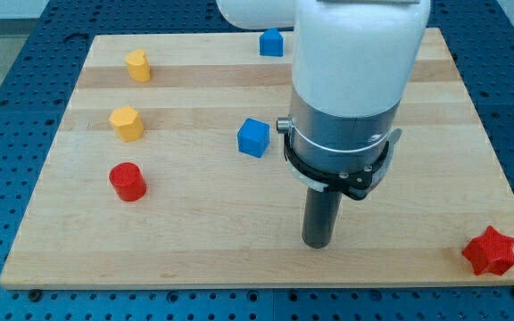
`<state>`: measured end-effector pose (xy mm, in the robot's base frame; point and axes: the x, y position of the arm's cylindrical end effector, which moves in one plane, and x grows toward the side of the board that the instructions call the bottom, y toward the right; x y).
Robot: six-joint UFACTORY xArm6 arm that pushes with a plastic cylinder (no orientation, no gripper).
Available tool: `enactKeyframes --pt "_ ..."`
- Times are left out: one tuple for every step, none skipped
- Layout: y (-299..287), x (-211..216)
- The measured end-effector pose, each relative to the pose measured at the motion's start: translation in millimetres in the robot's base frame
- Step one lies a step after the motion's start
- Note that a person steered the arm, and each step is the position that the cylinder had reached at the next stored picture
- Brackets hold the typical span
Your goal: Point your arm to the red circle
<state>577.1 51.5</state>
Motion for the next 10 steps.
enactKeyframes --pt "0.2 0.4" --pt "10.0 0.4" --pt "10.7 0.4" --pt "10.8 0.4" --pt "-35.2 0.4" --pt "-48.6 -0.1" --pt "-78.5 -42.1" --pt "-88.3 -57.3" --pt "-109.9 -68.7" --pt "-156.6 -66.7"
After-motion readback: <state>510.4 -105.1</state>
